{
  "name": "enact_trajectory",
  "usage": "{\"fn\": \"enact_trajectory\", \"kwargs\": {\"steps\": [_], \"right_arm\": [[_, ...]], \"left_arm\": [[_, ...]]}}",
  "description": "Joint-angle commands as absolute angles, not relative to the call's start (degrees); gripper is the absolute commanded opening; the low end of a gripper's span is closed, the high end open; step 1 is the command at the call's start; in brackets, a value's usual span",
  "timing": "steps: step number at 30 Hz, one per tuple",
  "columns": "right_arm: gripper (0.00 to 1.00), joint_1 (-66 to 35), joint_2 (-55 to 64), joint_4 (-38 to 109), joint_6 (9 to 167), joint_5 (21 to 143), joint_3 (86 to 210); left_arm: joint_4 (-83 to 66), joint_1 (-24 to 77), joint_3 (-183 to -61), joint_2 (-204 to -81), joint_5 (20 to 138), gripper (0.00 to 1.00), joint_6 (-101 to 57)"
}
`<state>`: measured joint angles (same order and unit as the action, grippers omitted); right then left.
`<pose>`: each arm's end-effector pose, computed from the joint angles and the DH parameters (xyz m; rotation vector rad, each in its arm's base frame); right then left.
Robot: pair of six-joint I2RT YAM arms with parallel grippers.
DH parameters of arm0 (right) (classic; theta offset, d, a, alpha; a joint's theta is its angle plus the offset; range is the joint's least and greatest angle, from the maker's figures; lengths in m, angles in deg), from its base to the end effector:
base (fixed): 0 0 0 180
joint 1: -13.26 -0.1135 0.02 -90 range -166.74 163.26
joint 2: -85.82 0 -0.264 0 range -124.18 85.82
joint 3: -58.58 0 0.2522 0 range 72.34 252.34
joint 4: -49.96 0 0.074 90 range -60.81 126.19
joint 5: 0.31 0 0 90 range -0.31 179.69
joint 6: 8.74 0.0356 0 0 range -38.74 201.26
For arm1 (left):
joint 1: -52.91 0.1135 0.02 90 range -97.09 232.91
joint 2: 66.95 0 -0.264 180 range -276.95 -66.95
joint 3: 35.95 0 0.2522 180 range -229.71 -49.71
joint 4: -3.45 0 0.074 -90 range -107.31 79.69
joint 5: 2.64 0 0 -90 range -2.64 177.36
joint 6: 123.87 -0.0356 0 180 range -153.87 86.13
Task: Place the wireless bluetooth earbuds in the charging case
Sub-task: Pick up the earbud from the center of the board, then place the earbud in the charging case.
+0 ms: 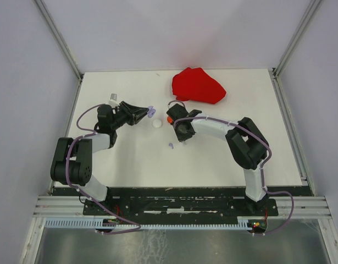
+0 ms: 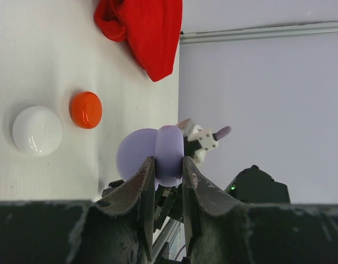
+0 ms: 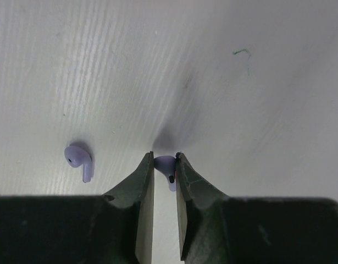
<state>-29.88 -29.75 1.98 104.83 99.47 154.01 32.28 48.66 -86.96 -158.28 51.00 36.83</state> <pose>0.3043 0.2769 0.1636 -0.4193 2.6967 0.0950 0.3166 -0.0447 0.1938 -0.6223 1.8924 -1.4581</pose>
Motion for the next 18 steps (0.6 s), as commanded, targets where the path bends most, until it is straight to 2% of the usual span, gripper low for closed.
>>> {"fn": "enact_trajectory", "kwargs": {"steps": [1,8,18], "right_arm": [[0.12,-30.0,-21.6,10.4,98.6,104.7,154.3],[0.06,-28.5,-10.4,26.8,92.9,100.3,148.1],[0.04,-28.1,1.5,58.4,86.1,92.2,129.9]], "left_arm": [[36.4,48.3,-86.2,-156.8,49.9,0.03,39.7],[40.4,43.6,-87.0,-158.9,49.8,0.03,43.8],[46.8,38.3,-90.3,-164.1,48.5,0.03,50.7]]}}
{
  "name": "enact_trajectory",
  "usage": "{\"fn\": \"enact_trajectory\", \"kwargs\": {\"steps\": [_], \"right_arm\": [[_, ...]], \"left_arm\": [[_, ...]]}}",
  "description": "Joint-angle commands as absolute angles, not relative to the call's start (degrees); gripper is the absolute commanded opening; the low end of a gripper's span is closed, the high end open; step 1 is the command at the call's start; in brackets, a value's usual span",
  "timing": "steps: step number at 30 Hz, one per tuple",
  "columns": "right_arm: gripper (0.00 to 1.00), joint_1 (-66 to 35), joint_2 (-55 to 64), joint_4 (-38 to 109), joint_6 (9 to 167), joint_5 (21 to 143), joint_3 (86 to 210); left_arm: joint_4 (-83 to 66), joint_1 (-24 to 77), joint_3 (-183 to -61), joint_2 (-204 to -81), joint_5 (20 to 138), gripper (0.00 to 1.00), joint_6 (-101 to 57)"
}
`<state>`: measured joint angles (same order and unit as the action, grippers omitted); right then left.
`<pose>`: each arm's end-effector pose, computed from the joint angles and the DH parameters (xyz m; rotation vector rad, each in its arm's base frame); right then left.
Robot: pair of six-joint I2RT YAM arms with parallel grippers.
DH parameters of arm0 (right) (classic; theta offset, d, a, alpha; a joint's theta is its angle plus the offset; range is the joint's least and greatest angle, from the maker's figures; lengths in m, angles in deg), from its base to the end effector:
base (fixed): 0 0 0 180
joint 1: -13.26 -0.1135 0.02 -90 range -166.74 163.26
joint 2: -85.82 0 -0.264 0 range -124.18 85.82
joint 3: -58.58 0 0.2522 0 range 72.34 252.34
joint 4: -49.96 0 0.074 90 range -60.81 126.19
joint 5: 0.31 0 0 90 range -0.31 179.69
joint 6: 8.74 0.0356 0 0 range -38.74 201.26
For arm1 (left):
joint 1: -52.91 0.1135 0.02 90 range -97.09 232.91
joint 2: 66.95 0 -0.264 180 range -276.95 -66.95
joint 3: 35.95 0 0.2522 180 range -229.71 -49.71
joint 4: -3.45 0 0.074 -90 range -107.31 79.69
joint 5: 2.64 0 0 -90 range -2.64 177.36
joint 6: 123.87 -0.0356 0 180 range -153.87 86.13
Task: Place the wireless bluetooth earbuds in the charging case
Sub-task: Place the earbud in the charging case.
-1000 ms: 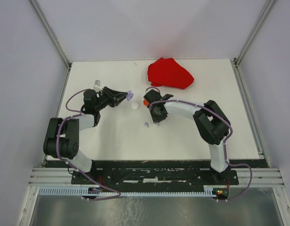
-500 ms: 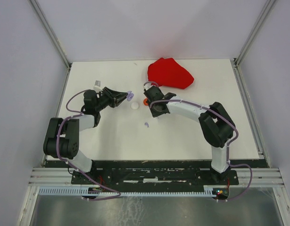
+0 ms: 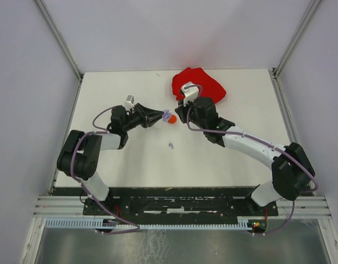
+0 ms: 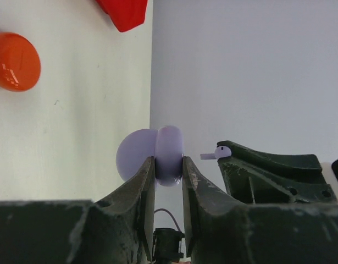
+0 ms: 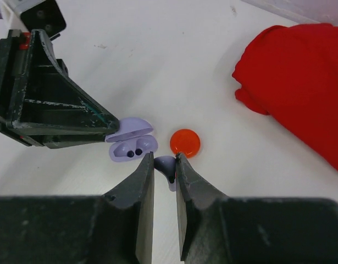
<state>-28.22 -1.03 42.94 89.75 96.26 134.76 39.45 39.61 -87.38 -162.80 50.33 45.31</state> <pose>0.2706 0.2338 0.2972 -0.4644 1.8496 0.4889 0.3146 -0.0964 0.1846 -0.5874 1.9428 -1.6668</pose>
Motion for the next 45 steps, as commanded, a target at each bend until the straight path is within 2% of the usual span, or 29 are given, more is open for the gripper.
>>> {"fn": "enact_trajectory", "kwargs": {"steps": [1,10,19,45], "right_arm": [[0.04,-28.1,1.8,59.7,85.7,91.3,129.0],[0.01,-27.5,2.7,71.0,85.9,86.1,123.1],[0.01,-26.9,1.6,76.2,86.3,84.0,121.1],[0.0,-25.2,-0.8,80.0,89.0,80.6,118.4]], "left_arm": [[47.9,37.9,-90.4,-164.6,48.2,0.03,51.6],[53.1,36.1,-91.3,-168.0,47.1,0.03,57.2],[56.8,35.4,-92.0,-169.5,46.0,0.03,61.4],[62.2,34.7,-92.0,-170.4,45.5,0.03,66.5]]}}
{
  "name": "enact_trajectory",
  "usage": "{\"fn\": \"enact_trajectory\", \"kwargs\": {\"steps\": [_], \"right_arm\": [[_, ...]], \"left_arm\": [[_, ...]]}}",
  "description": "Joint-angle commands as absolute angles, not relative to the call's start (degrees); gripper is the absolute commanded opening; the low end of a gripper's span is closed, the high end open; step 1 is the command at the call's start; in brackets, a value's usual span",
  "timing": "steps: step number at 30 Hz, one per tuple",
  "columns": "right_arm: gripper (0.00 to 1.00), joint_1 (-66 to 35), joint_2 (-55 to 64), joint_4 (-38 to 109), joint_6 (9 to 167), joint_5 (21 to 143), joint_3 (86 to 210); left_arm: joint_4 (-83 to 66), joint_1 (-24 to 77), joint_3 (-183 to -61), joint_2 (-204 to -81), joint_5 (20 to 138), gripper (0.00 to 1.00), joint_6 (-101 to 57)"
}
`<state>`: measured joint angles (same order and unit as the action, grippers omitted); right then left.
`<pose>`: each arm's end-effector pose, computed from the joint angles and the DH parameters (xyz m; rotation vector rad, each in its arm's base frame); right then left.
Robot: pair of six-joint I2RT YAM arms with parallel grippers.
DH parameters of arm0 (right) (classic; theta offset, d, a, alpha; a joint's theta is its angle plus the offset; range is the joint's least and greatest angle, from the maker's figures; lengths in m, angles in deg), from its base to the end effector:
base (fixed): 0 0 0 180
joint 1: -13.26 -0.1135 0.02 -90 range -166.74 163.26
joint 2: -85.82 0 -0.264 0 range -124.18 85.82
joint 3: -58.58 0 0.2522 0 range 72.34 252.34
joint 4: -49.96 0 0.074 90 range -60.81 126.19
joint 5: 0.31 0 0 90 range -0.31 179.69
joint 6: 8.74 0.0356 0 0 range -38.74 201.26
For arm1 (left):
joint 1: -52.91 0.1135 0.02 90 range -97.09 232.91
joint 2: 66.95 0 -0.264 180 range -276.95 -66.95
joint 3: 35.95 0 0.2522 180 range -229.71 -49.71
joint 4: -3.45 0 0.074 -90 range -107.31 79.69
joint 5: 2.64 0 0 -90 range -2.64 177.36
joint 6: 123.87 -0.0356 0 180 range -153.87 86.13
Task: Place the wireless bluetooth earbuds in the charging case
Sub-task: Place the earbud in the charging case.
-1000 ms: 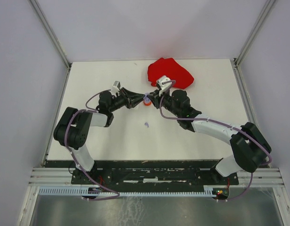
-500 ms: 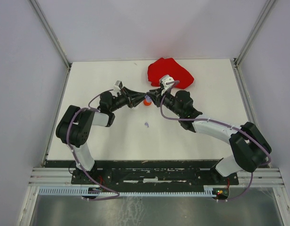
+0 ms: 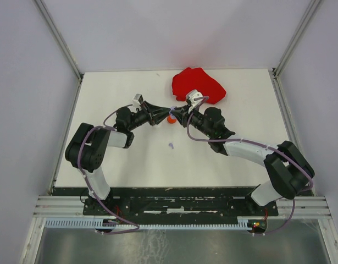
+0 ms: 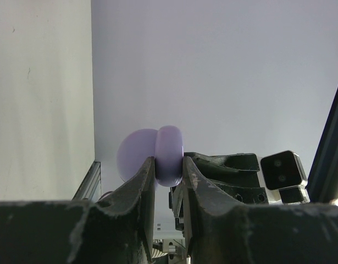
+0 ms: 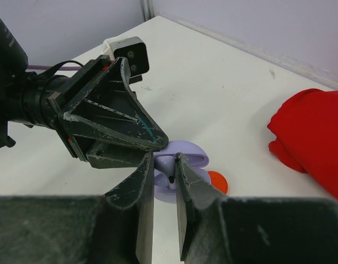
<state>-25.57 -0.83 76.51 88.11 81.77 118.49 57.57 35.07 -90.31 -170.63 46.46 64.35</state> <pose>0.2611 0.2164 0.2632 -0.5531 1.5248 0.7292 0.3235 -0.1286 0.1872 -0.6065 1.8537 -2.0243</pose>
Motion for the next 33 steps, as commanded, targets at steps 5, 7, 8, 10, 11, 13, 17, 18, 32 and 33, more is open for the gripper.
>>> {"fn": "enact_trajectory", "kwargs": {"steps": [5,7,8,10,11,13,17,18,32,33], "right_arm": [[0.0,-25.1,-0.7,80.0,89.1,80.0,118.0],[0.0,-25.1,-0.8,79.9,89.3,79.9,118.0],[0.0,-25.1,-0.9,79.7,89.3,79.8,118.0],[0.01,-25.1,-0.9,79.4,89.3,79.7,118.1],[0.02,-25.1,-0.9,79.2,89.3,79.5,118.0],[0.12,-25.1,-0.8,78.6,89.4,79.2,118.1],[0.32,-25.1,-0.3,77.8,89.9,78.8,118.5],[0.37,-25.1,0.0,78.0,90.1,78.8,118.4],[0.52,-23.2,12.8,66.2,89.3,88.2,119.2],[0.52,-23.1,13.2,60.0,88.8,89.0,121.8]], "left_arm": [[62.2,34.7,-92.0,-170.4,45.5,0.03,66.6],[62.3,34.7,-92.0,-170.4,45.6,0.03,66.7],[62.4,34.7,-92.1,-170.4,45.6,0.03,66.8],[62.8,34.7,-92.2,-170.5,45.6,0.03,67.1],[63.0,34.7,-92.3,-170.4,45.7,0.03,67.2],[62.9,34.7,-92.4,-170.5,45.8,0.03,67.4],[62.8,34.7,-92.8,-170.9,46.0,0.03,67.3],[62.9,34.7,-92.9,-171.1,46.1,0.03,67.3],[69.7,36.8,-91.9,-176.5,48.1,0.03,68.9],[70.5,37.5,-91.5,-176.5,48.2,0.03,69.1]]}}
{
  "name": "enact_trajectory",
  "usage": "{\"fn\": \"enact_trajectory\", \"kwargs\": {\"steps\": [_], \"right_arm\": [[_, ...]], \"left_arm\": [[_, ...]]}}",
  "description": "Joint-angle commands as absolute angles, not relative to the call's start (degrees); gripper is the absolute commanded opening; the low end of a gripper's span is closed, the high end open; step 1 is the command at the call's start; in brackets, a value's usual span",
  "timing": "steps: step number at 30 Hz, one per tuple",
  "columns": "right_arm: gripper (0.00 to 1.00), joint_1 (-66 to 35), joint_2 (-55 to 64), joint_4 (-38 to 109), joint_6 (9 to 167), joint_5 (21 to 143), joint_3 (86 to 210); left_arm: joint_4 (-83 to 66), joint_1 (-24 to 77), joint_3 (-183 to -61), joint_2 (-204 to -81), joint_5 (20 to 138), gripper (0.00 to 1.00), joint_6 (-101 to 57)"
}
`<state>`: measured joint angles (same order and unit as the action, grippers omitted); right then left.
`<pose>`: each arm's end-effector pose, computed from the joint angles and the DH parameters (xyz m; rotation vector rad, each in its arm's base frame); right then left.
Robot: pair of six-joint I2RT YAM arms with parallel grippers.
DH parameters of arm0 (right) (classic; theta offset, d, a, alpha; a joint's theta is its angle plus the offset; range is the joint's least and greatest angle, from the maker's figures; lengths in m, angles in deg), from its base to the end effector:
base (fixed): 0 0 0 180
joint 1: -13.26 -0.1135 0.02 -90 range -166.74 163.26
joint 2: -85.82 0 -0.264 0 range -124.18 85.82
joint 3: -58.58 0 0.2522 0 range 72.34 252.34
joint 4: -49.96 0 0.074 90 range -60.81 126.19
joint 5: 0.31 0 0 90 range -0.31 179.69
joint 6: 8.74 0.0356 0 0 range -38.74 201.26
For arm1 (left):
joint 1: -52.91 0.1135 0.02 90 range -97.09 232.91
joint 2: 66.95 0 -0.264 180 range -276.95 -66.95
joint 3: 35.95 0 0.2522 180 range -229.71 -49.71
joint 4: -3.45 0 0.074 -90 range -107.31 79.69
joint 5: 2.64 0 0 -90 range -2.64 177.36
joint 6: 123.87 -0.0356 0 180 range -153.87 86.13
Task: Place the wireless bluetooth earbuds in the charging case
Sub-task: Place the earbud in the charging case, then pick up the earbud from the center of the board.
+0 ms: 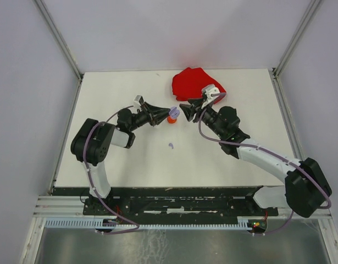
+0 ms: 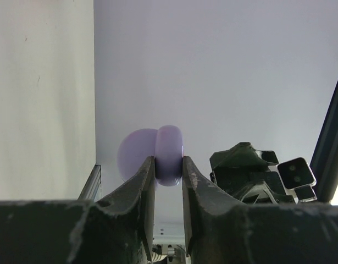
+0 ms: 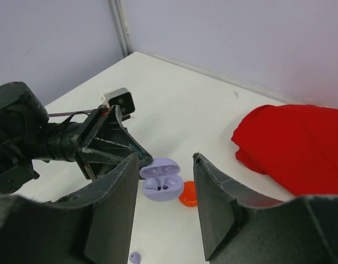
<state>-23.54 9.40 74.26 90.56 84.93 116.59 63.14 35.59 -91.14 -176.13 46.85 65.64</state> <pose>0.2434 0.1858 0.3017 -0.4257 1.4477 0.7119 0.3326 -0.1279 0.1689 -0.6275 1.8311 -2.0333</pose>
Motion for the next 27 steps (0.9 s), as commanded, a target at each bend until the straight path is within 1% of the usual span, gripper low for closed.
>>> {"fn": "enact_trajectory", "kwargs": {"steps": [1,4,8,11,13,15,19,27], "right_arm": [[0.53,-23.1,13.0,53.8,88.7,90.0,124.1],[0.54,-23.1,10.4,36.9,87.0,89.7,130.7],[0.55,-23.1,4.8,26.3,85.5,85.2,135.2],[0.55,-23.5,0.6,22.7,86.2,81.5,137.4],[0.55,-24.6,-2.3,20.7,86.3,81.0,139.0],[0.55,-26.7,-4.4,20.1,85.9,83.5,139.6],[0.58,-31.1,-8.8,18.4,83.9,89.1,141.9],[0.59,-34.9,-17.8,15.0,83.9,92.7,148.0]], "left_arm": [[70.9,38.3,-91.2,-176.4,48.3,0.03,69.3],[71.5,40.8,-90.2,-175.3,48.2,0.03,69.5],[71.0,43.9,-88.4,-173.0,47.9,0.03,69.1],[70.9,46.1,-86.7,-171.4,47.4,0.03,69.0],[70.8,47.2,-85.7,-170.3,46.9,0.03,69.0],[70.7,48.3,-84.6,-169.3,46.4,0.03,68.9],[70.4,50.3,-83.0,-167.3,45.3,0.03,68.9],[69.4,52.9,-81.1,-164.3,44.1,0.03,68.7]]}}
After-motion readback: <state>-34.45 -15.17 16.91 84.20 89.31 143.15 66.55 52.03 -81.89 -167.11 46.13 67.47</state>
